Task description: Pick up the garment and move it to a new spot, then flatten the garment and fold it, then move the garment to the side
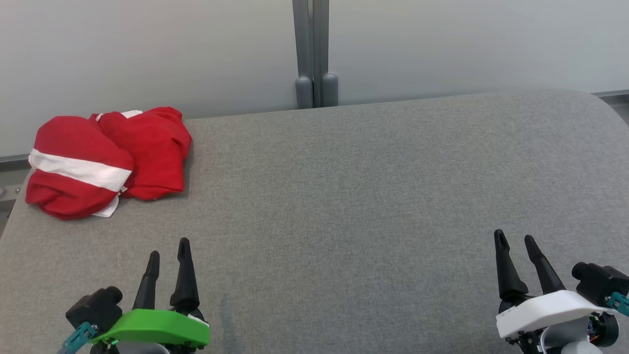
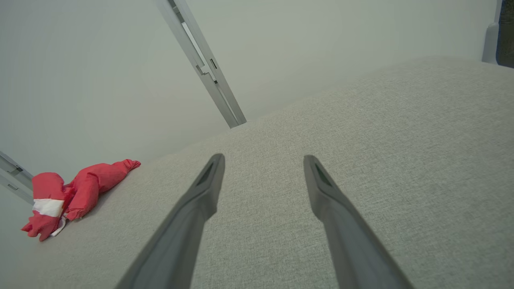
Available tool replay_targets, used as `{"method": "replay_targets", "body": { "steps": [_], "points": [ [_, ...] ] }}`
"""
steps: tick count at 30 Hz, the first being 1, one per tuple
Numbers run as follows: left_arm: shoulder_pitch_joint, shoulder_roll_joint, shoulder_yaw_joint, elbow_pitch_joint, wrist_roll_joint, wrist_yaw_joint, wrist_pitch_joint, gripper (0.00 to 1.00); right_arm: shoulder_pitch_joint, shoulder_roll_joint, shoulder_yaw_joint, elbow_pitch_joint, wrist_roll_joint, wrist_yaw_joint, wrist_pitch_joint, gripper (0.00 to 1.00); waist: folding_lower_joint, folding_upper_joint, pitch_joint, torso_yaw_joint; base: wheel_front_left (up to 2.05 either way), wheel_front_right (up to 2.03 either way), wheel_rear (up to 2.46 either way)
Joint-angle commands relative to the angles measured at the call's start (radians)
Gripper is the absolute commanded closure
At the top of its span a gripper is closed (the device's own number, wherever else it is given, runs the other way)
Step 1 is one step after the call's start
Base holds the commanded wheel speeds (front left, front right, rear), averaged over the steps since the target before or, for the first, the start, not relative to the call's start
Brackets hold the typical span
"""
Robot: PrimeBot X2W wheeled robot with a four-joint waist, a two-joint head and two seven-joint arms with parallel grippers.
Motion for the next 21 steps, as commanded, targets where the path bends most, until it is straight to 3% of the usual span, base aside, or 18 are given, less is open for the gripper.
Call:
{"method": "replay_targets", "body": {
  "steps": [1, 21],
  "points": [
    [0.003, 0.008, -0.002, -0.005, 0.029, 0.002, -0.009, 0.00, 0.004, -0.007, 0.002, -0.008, -0.032, 0.000, -0.010, 0.00, 0.0000, 0.0000, 0.000, 0.000, 0.00, 0.00, 0.00],
    [0.020, 0.010, -0.024, 0.029, 0.179, 0.003, -0.058, 0.00, 0.021, -0.009, 0.008, -0.015, -0.245, 0.000, -0.059, 0.00, 0.0000, 0.0000, -0.001, 0.002, 0.00, 0.00, 0.00]
  ]
}}
